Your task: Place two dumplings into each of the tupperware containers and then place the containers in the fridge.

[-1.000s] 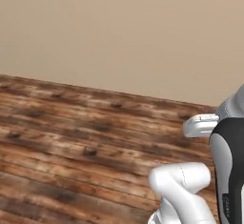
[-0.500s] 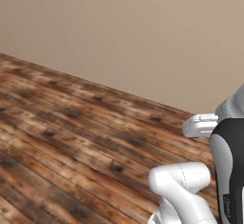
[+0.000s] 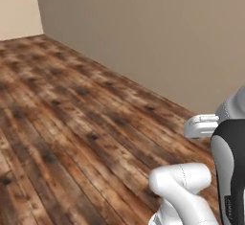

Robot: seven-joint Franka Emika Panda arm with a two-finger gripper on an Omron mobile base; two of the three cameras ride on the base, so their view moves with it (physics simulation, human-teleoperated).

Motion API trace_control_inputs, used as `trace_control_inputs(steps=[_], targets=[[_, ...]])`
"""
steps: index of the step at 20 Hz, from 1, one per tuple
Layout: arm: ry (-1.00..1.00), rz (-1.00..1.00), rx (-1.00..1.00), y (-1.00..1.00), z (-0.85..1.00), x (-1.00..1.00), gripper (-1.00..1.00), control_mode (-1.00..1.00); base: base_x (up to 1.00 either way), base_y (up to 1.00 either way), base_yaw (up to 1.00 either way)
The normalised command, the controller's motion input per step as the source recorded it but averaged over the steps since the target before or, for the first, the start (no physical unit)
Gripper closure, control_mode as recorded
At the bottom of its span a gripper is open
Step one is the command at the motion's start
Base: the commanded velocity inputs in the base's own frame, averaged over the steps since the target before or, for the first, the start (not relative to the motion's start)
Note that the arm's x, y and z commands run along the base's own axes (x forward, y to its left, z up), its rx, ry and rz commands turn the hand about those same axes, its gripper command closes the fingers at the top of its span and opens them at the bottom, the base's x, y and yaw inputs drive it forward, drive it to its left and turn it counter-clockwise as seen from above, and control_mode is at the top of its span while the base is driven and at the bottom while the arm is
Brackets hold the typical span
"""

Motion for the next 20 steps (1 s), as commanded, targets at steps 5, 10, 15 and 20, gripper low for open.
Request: trace_control_inputs(steps=[5,10,15,20], targets=[[0.0,0.0,0.0,0.0,0.0,0.0,-1.0,1.0,1.0,-0.09,0.57],[0.0,0.0,0.0,0.0,0.0,0.0,-1.0,1.0,1.0,-0.09,0.56],[0.0,0.0,0.0,0.0,0.0,0.0,-1.0,1.0,1.0,-0.19,0.6],[0.0,0.0,0.0,0.0,0.0,0.0,-1.0,1.0,0.98,-0.28,0.72]])
